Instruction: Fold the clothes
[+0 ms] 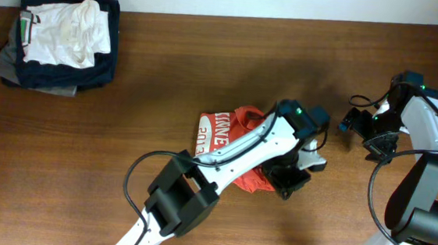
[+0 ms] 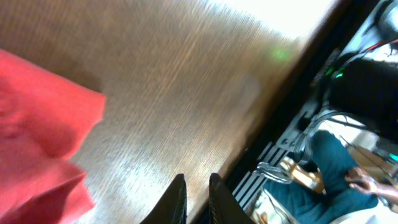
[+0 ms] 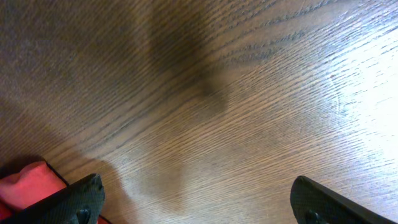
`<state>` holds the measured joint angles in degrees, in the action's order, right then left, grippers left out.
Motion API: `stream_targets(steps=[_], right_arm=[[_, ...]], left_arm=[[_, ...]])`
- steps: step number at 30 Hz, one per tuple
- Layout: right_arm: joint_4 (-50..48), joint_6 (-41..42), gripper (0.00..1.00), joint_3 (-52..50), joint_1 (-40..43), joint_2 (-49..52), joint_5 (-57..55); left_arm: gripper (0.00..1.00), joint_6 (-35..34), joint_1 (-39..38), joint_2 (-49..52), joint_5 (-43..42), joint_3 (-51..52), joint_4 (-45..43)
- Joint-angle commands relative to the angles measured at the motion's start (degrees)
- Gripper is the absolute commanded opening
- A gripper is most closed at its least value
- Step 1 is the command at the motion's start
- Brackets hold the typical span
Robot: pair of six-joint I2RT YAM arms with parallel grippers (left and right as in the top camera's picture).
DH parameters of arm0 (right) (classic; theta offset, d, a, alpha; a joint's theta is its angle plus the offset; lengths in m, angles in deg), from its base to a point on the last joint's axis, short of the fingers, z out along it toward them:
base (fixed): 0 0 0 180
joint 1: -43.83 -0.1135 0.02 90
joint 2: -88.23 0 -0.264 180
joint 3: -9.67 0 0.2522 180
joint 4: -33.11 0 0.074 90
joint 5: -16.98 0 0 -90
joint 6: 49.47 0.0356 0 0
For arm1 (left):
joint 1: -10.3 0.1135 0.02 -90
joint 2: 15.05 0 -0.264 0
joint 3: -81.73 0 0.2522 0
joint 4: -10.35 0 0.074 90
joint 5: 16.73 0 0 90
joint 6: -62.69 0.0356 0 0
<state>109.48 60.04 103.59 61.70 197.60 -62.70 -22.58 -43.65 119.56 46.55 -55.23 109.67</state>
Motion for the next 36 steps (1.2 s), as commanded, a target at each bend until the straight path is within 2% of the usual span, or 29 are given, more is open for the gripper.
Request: stream_targets(steps=[1, 2, 3, 5, 7, 11, 15, 16, 18, 19, 22, 23, 24, 25, 26, 28, 29, 31, 32, 34, 36], right_arm=[[-0.02, 0.31, 0.99, 0.9, 0.2, -0.04, -0.7], [-0.02, 0.31, 0.99, 0.9, 0.2, -0.04, -0.7], [-0.02, 0.31, 0.99, 0.9, 0.2, -0.04, -0.7], [-0.02, 0.31, 0.99, 0.9, 0.2, -0.04, -0.7], [-0.02, 0.31, 0.99, 0.9, 0.2, -0.04, -0.7], [-0.02, 0.31, 0.99, 0.9, 0.2, -0.04, -0.7], [-0.02, 0.31, 0.99, 0.9, 0.2, -0.04, -0.72], [-0.02, 0.31, 0.99, 0.9, 0.2, -0.04, -0.72], [-0.02, 0.31, 0.99, 0.9, 0.2, -0.04, -0.7], [-0.02, 0.31, 0.99, 0.9, 0.2, -0.04, -0.7], [-0.02, 0.33, 0.99, 0.9, 0.2, -0.04, -0.7], [-0.02, 0.31, 0.99, 0.9, 0.2, -0.04, -0.7], [-0.02, 0.31, 0.99, 0.9, 0.2, -0.04, -0.7], [-0.02, 0.33, 0.99, 0.9, 0.2, -0.04, -0.7], [-0.02, 0.33, 0.99, 0.9, 0.2, -0.04, -0.7], [-0.02, 0.31, 0.99, 0.9, 0.2, -0.04, -0.7], [-0.02, 0.31, 0.99, 0.9, 0.2, -0.04, -0.7], [-0.02, 0.33, 0.99, 0.9, 0.2, -0.04, -0.7], [0.0, 0.31, 0.99, 0.9, 0.2, -0.04, -0.7], [-0.02, 0.31, 0.99, 0.9, 0.2, -0.04, -0.72], [-0.02, 0.33, 0.99, 0.9, 0.2, -0.04, -0.7]], left_arm=[[0.51, -4.55, 6.08, -0.48, 14.84, -10.56, 8.72], [0.75, -4.55, 8.0, -0.48, 17.88, -10.91, 10.21], [0.94, -4.55, 11.61, -0.48, 18.82, -10.12, 11.19], [0.94, -4.5, 16.7, -0.48, 15.23, -7.28, 11.19], [0.9, 0.2, 18.97, -0.48, 6.99, -1.33, 10.21], [0.9, -0.37, 15.08, -0.46, 1.86, 8.63, -2.78], [0.89, -0.44, 11.17, -0.46, 0.55, 9.44, -6.1], [0.71, -0.59, 10.21, -0.46, 0.52, 9.44, -7.19], [0.21, -0.96, 9.03, -0.46, 0.55, 9.42, -8.15], [0.01, -2.16, 8.31, -0.59, 0.57, 8.63, -7.5], [0.01, -2.58, 5.75, -0.59, 0.59, 4.87, -6.71], [0.12, -2.56, 4.0, -0.33, 0.81, 5.03, -7.45], [0.33, -2.56, 2.95, -0.24, 0.96, 5.03, -8.11], [0.62, -2.56, 1.6, -0.13, 1.01, 5.03, -9.09], [0.81, -2.54, 0.11, -0.13, 1.03, 5.03, -10.64], [0.82, -2.56, -0.72, -0.15, 1.01, 3.21, -10.38], [0.82, -2.56, -0.31, -0.15, 1.6, -0.85, -7.69], [0.81, -6.93, 4.57, -0.26, 12.55, -12.07, -0.2], [0.81, -9.22, 8.33, -0.26, 16.33, -13.92, 0.68], [0.81, -11.13, 15.98, 0.07, 16.46, -12.55, 0.74], [0.81, -11.98, 23.74, 0.59, 9.94, -7.76, -0.28]])
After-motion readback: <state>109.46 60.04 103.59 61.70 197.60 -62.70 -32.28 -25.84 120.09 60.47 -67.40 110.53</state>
